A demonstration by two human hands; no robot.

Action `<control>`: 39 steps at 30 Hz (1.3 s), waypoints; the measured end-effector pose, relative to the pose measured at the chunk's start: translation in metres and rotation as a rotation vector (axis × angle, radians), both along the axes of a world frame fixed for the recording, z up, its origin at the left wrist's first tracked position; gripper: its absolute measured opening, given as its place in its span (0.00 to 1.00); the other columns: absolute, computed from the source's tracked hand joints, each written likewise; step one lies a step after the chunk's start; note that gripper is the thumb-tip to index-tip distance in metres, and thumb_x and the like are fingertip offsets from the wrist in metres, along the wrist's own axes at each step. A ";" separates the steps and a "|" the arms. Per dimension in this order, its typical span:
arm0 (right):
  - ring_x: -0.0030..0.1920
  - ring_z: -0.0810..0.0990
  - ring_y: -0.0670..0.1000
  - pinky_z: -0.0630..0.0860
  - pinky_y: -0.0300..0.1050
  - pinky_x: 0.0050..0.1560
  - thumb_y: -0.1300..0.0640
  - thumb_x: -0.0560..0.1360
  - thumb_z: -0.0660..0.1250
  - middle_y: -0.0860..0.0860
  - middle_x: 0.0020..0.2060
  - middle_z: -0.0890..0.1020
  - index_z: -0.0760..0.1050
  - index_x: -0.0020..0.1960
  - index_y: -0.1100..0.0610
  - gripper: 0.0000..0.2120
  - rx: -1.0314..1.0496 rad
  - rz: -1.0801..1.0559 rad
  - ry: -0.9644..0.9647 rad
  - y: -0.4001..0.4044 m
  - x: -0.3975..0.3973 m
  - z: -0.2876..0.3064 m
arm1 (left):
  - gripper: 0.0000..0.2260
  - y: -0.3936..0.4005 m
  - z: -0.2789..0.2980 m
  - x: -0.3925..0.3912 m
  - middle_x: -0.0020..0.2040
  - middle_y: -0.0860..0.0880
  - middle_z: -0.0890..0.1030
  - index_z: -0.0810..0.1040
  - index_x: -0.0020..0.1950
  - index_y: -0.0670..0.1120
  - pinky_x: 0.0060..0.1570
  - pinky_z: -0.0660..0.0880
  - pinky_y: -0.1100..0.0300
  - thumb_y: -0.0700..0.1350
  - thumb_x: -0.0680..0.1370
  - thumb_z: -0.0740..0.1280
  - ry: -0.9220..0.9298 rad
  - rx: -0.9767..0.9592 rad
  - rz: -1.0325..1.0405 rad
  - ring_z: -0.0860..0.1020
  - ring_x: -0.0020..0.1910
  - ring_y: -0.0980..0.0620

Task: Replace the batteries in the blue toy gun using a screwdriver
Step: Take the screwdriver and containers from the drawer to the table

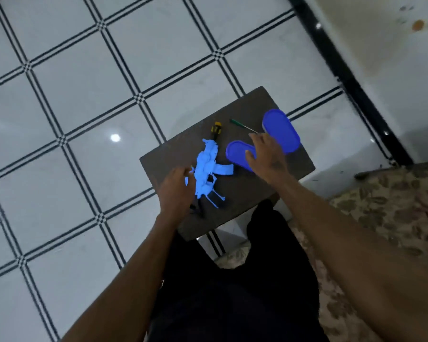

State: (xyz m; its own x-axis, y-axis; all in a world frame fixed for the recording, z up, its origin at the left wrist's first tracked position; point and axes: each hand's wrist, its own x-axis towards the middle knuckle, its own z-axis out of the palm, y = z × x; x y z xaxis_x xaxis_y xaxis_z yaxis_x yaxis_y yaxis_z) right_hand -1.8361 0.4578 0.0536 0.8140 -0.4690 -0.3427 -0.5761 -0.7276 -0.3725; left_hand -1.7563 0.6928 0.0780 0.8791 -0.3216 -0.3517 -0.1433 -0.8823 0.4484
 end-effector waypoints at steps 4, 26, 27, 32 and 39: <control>0.64 0.72 0.63 0.70 0.56 0.63 0.52 0.78 0.64 0.61 0.64 0.74 0.68 0.72 0.61 0.25 0.039 0.106 0.031 -0.029 0.004 -0.012 | 0.08 -0.020 -0.008 -0.014 0.51 0.49 0.82 0.78 0.53 0.49 0.44 0.72 0.56 0.49 0.79 0.62 0.024 0.020 0.092 0.79 0.49 0.45; 0.75 0.61 0.63 0.65 0.57 0.71 0.41 0.78 0.60 0.61 0.77 0.59 0.54 0.80 0.50 0.34 -0.152 0.528 0.035 -0.040 0.035 -0.201 | 0.13 -0.057 -0.251 0.002 0.58 0.41 0.77 0.78 0.59 0.43 0.56 0.72 0.47 0.46 0.77 0.64 -0.344 -0.121 -0.077 0.74 0.59 0.39; 0.75 0.62 0.62 0.66 0.57 0.70 0.41 0.78 0.59 0.61 0.77 0.59 0.52 0.80 0.49 0.34 -0.151 0.532 0.014 -0.039 0.033 -0.207 | 0.13 -0.058 -0.261 -0.001 0.59 0.41 0.77 0.78 0.60 0.43 0.57 0.72 0.48 0.46 0.78 0.64 -0.379 -0.123 -0.085 0.74 0.59 0.39; 0.73 0.65 0.61 0.68 0.55 0.66 0.40 0.79 0.57 0.58 0.76 0.60 0.49 0.80 0.48 0.34 -0.201 0.513 -0.107 -0.037 0.025 -0.224 | 0.13 -0.069 -0.286 -0.003 0.59 0.43 0.77 0.79 0.58 0.44 0.56 0.69 0.52 0.46 0.78 0.63 -0.590 -0.130 -0.065 0.74 0.59 0.41; 0.73 0.65 0.62 0.65 0.56 0.70 0.40 0.79 0.57 0.61 0.74 0.64 0.54 0.80 0.52 0.33 -0.231 0.463 -0.176 -0.034 0.024 -0.226 | 0.15 -0.087 -0.285 -0.034 0.54 0.41 0.79 0.80 0.55 0.43 0.55 0.71 0.46 0.50 0.76 0.61 -0.611 -0.091 -0.051 0.75 0.56 0.38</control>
